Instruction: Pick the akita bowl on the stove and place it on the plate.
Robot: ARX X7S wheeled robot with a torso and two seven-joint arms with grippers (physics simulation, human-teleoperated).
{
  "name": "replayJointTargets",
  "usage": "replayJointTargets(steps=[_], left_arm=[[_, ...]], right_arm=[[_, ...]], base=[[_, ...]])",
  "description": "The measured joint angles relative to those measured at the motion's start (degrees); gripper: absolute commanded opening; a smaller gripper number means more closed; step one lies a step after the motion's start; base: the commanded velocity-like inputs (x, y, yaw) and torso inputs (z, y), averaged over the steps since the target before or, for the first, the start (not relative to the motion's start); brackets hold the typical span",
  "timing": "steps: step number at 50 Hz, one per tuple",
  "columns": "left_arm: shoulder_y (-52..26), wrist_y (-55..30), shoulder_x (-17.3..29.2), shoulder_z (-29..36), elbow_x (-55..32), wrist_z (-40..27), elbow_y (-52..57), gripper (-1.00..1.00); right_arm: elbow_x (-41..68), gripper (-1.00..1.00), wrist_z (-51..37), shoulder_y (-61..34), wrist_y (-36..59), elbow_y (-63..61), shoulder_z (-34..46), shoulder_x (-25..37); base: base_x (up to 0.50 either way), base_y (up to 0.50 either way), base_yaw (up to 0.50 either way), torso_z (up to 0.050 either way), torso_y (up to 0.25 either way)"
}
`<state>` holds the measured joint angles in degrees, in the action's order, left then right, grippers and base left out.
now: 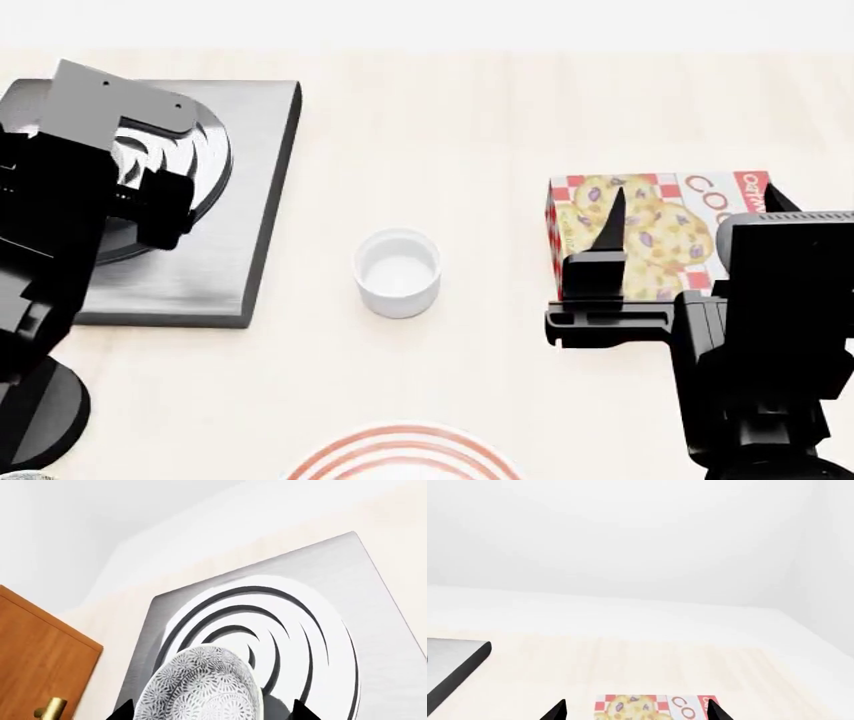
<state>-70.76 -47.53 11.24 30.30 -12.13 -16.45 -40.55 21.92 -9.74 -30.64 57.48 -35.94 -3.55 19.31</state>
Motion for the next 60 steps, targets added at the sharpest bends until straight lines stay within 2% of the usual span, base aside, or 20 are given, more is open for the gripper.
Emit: replayJointTargets(steps=[60], left_arm=[[1.57, 0.56, 0.79, 0.60, -0.94, 0.21, -2.85, 1.00]], right_arm=[[1.08, 1.00, -0.88, 0.15, -0.96, 0.66, 0.42, 0.67]], base=[[0.00, 0.00, 0.00, 0.000, 0.000]])
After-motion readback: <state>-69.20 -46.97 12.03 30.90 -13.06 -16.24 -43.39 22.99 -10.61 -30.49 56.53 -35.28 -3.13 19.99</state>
